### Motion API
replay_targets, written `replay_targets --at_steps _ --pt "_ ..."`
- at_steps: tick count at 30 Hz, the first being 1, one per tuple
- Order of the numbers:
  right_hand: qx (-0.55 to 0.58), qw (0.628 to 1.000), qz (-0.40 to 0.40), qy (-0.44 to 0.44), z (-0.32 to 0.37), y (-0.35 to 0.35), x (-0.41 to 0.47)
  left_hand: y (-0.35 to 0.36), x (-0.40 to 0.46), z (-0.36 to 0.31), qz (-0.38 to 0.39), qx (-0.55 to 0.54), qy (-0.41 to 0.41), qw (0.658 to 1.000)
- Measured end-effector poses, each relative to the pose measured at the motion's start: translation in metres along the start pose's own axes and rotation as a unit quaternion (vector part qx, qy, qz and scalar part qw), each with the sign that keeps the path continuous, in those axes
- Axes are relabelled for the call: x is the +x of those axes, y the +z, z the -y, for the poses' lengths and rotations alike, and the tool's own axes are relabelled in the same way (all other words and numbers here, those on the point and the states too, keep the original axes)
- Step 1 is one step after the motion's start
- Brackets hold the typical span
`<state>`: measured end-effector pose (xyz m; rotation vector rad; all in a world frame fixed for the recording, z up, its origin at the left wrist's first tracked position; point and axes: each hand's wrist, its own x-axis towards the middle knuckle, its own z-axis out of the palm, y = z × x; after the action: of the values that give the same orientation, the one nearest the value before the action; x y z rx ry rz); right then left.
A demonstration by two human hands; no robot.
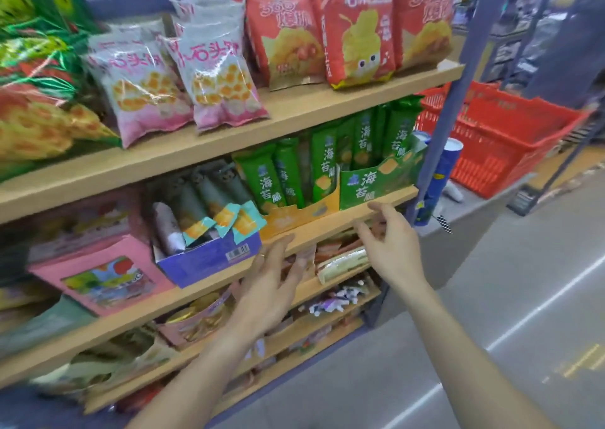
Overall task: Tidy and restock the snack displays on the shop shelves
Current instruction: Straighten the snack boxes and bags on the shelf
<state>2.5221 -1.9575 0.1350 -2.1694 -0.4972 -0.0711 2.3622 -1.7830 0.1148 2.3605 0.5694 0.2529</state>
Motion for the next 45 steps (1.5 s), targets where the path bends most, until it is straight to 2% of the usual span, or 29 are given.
replay_targets --at_steps 5,10,13,17,22,25,27,31,34,36,39,41,43,45 --pt "-0.006 1.000 -0.003 -0.011 0.011 0.002 0.014 0.003 0.022 -0.038 -0.045 -0.035 0.068 0.996" --pt "-0.015 0.998 -0.032 -0.060 0.032 0.014 0.056 0.004 0.061 -0.070 -0.176 0.009 0.129 0.976" --pt "-0.036 0.993 -0.059 -0.097 0.044 0.025 0.092 -0.001 0.095 -0.087 -0.258 0.099 0.126 0.953" --pt "-0.113 0.986 -0.073 -0.095 0.052 0.037 0.128 -0.007 0.127 -0.104 -0.235 0.315 0.032 0.919" --pt "-0.159 0.978 -0.074 -0.115 0.052 0.050 0.137 -0.002 0.135 -0.106 -0.222 0.399 0.032 0.889" --pt "-0.021 0.992 -0.091 -0.088 0.052 0.048 0.134 -0.003 0.137 -0.106 -0.263 0.421 0.048 0.867" --pt "0.106 0.984 -0.126 -0.071 0.053 0.042 0.128 -0.003 0.137 -0.107 -0.280 0.415 0.071 0.863" --pt "0.270 0.941 -0.203 0.000 0.050 0.015 0.114 -0.004 0.139 -0.099 -0.289 0.380 0.068 0.876" --pt "0.381 0.887 -0.258 0.049 0.041 -0.013 0.113 -0.005 0.136 -0.096 -0.278 0.361 0.052 0.889" --pt "0.417 0.859 -0.294 0.040 0.034 -0.028 0.117 -0.007 0.133 -0.095 -0.275 0.355 0.057 0.892" --pt "0.427 0.844 -0.324 0.025 0.028 -0.040 0.124 -0.012 0.131 -0.097 -0.294 0.357 0.076 0.883" --pt "0.406 0.852 -0.331 0.021 0.024 -0.043 0.132 -0.014 0.131 -0.098 -0.304 0.346 0.090 0.883" --pt "0.343 0.890 -0.300 0.009 0.015 -0.037 0.145 -0.016 0.131 -0.098 -0.296 0.344 0.092 0.887" --pt "0.234 0.939 -0.254 0.000 0.007 -0.028 0.161 -0.017 0.132 -0.098 -0.290 0.348 0.092 0.887"
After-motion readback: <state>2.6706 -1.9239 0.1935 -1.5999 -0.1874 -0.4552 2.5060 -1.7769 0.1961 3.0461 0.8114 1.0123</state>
